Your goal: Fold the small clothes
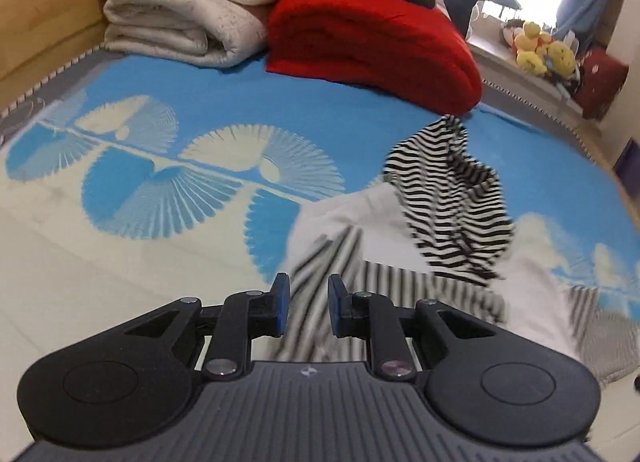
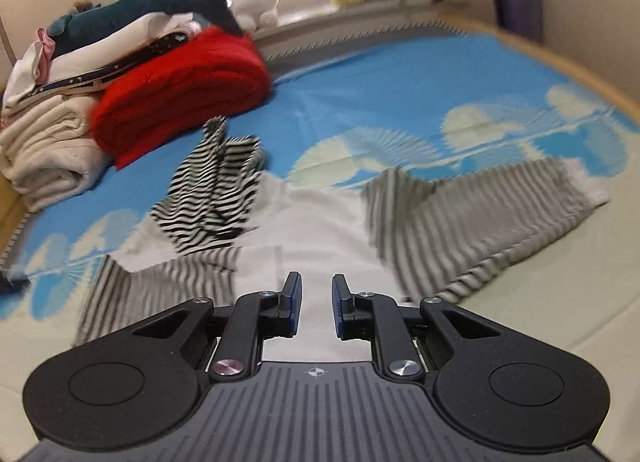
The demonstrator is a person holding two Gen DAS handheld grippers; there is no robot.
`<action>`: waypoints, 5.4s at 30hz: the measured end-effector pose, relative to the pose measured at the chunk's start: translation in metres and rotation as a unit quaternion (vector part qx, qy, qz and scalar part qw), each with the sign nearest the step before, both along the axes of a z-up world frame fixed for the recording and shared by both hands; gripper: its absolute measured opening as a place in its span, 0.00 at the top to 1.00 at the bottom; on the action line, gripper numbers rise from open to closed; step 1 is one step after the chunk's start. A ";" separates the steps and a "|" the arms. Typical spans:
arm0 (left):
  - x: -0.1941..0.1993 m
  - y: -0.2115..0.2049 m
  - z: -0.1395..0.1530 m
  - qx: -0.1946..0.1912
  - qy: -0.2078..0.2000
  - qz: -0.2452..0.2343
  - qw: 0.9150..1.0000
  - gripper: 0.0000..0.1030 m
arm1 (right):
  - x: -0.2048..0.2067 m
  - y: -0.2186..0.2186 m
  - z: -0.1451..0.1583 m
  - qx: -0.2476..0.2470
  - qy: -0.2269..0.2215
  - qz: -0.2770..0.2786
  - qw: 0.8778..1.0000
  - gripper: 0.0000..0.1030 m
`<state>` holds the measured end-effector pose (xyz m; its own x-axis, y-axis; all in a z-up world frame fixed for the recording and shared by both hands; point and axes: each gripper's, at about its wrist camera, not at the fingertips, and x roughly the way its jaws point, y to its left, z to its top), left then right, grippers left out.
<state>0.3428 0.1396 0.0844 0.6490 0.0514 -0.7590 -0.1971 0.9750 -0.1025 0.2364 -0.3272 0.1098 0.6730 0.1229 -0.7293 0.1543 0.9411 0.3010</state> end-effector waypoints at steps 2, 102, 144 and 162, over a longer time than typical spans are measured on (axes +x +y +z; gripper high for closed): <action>0.008 0.006 -0.005 0.006 0.011 -0.003 1.000 0.80 | 0.025 0.003 -0.014 0.044 0.030 0.001 0.999 0.82; 0.018 -0.142 -0.059 0.031 0.097 -0.182 0.978 0.61 | 0.044 -0.181 -0.092 -0.030 0.047 -0.187 0.981 0.92; 0.030 -0.107 -0.064 0.037 0.103 -0.134 0.985 0.61 | 0.042 -0.272 -0.146 0.039 0.065 -0.426 0.902 0.95; 0.019 0.019 -0.029 -0.050 0.079 -0.015 0.995 0.61 | 0.093 0.144 -0.038 0.047 0.021 0.249 0.967 0.80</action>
<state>0.3620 0.1591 0.0550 0.5214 -0.0476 -0.8520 -0.1899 0.9669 -0.1702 0.3297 -0.1835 0.0721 0.4840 0.4910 -0.7243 -0.2977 0.8708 0.3913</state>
